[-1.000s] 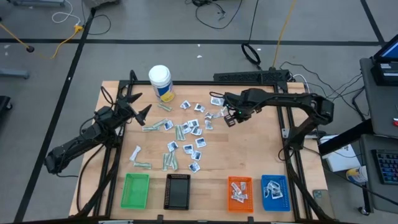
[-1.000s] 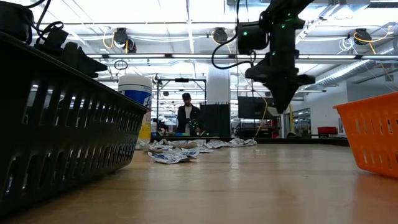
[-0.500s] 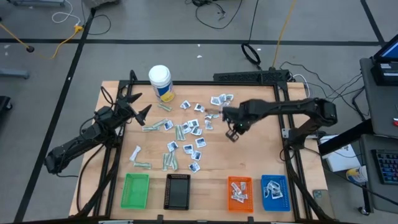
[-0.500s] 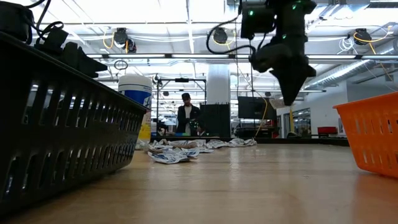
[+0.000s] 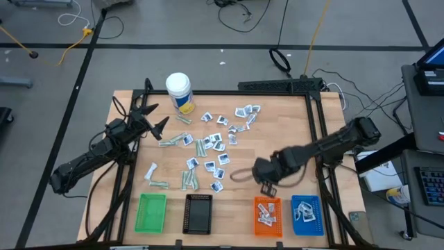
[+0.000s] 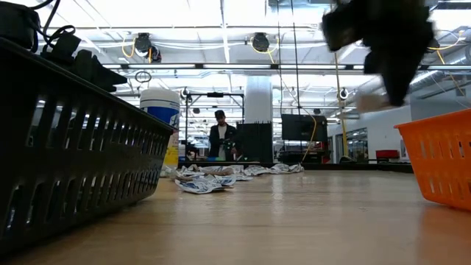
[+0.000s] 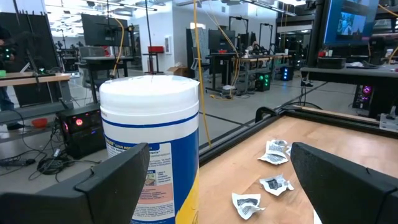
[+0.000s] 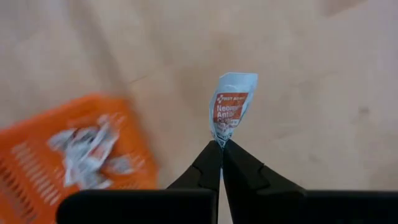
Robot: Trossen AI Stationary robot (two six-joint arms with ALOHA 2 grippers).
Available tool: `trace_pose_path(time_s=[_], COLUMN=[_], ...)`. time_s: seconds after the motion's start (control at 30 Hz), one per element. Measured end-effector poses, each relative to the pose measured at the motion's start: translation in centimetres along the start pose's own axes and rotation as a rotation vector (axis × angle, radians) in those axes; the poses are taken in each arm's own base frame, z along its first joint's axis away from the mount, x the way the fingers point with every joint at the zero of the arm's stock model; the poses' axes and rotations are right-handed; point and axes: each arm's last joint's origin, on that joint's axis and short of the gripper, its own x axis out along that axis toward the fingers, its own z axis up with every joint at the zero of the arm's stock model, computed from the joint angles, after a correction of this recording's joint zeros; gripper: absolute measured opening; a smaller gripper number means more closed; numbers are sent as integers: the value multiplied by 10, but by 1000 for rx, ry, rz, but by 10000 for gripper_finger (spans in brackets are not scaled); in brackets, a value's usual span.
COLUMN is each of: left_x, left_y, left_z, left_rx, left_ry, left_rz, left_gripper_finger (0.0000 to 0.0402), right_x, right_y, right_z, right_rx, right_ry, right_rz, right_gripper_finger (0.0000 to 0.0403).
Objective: Pick & Place First Aid Supplies
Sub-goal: Put the ointment pack into the orange bin
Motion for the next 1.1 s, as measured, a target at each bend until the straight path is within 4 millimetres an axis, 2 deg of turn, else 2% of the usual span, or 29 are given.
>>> trace_pose_path(time_s=[0.3,0.5,0.8,1.0,1.1], left_x=[0,0,0,0,0], left_y=[0,0,0,0,0], left_z=[0,0,0,0,0], left_rx=[0,0,0,0,0], left_ry=[0,0,0,-1,0], left_rz=[0,0,0,0,0], left_gripper_finger=[397,397,397,397,397], right_x=[3,21,58,64,64], right_y=[55,81,101,103,102], right_z=[-39,-52,-61,-61,-59], right_rx=[-233,-308,-355,-365,-355], right_ry=[-69,-86,-46,-39,-40], right_rz=[130,179,151,142,143], right_gripper_finger=[4,4,4,5,21])
